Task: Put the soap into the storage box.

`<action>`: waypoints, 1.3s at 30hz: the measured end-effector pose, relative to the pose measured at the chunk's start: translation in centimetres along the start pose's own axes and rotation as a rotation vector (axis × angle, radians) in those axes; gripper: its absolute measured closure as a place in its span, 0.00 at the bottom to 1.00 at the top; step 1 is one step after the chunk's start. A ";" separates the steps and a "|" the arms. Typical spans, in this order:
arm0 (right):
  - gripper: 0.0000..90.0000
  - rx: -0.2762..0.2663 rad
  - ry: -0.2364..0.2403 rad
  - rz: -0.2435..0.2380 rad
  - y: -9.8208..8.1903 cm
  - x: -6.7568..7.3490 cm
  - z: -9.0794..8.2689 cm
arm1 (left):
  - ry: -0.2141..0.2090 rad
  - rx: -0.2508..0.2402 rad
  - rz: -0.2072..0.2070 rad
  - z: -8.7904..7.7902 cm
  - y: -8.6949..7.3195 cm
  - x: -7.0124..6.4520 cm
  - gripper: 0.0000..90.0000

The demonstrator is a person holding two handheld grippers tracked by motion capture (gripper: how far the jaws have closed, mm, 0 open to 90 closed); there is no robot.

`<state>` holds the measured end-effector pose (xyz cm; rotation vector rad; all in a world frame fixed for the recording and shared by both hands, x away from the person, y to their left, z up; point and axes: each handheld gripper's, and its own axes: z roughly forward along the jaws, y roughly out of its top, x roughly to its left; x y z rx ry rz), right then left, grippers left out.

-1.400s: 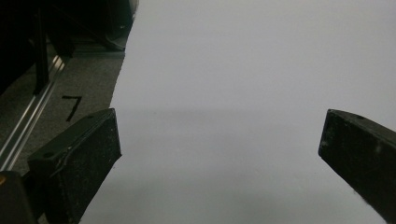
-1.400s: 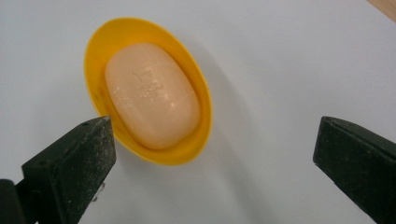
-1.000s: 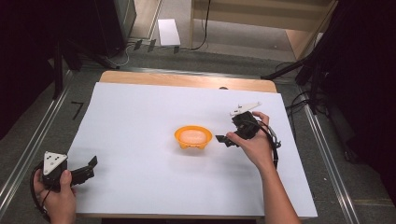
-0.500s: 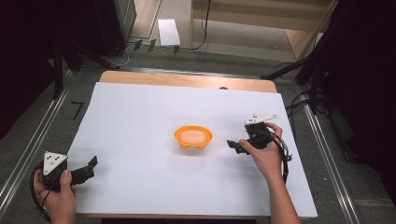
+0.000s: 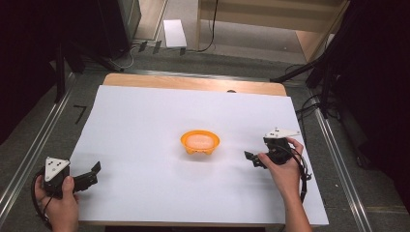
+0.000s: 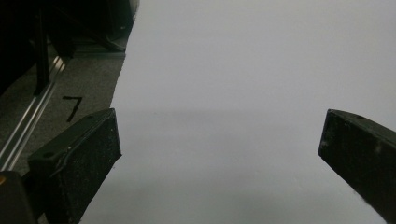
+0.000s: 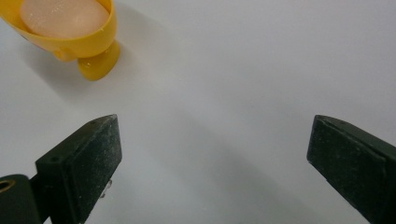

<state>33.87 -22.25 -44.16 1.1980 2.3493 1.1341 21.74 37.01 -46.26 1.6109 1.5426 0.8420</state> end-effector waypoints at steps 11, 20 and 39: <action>0.04 -0.036 -0.057 0.071 -3.5 -1.5 -2.0 | 0.002 0.000 0.000 0.0 0.0 0.0 0.00; 0.04 -0.040 -0.096 0.118 -6.0 -2.5 -3.1 | 0.004 0.000 0.002 0.0 0.0 0.0 0.00; 0.04 -0.112 -0.167 0.195 -11.0 -3.8 -7.1 | 0.006 -0.002 0.001 -0.1 0.0 0.0 0.00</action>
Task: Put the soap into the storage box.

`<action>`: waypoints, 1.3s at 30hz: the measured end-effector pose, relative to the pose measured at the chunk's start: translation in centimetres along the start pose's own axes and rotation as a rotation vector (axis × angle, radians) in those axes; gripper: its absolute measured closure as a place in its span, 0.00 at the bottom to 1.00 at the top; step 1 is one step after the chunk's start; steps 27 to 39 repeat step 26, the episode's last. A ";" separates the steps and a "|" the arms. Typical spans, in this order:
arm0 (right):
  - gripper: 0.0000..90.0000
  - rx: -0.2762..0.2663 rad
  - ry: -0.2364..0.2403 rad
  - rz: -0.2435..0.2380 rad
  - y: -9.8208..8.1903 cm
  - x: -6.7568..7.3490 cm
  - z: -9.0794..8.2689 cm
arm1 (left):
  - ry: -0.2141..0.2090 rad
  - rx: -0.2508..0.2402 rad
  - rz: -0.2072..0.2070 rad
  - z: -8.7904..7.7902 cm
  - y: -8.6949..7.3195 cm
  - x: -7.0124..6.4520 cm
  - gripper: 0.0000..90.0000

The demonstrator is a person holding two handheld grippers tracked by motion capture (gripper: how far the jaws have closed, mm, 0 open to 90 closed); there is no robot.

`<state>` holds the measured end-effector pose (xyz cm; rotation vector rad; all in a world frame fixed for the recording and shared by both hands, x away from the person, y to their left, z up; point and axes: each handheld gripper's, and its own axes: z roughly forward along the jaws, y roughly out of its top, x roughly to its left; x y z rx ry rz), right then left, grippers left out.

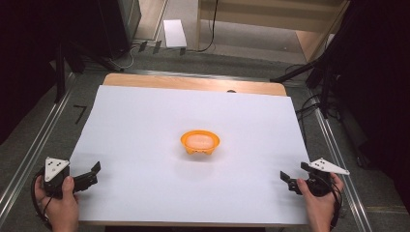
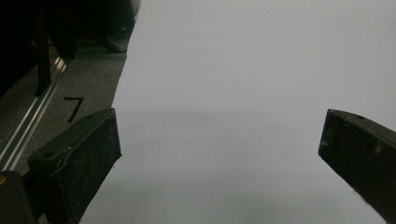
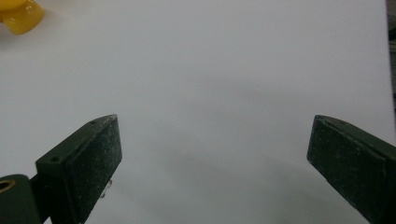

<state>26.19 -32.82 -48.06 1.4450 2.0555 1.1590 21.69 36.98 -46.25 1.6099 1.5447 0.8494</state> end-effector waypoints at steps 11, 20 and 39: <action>0.01 -0.040 -0.060 0.037 -1.7 -1.3 -2.0 | -0.001 -0.001 0.000 0.0 0.0 0.0 0.00; 0.00 -0.072 -0.061 0.068 -3.0 -1.7 -3.2 | -0.004 -0.002 -0.003 0.0 0.0 0.1 0.00; 0.01 -0.066 -0.066 0.061 -3.0 -1.5 -3.2 | -0.002 -0.003 -0.004 0.0 0.0 0.1 0.00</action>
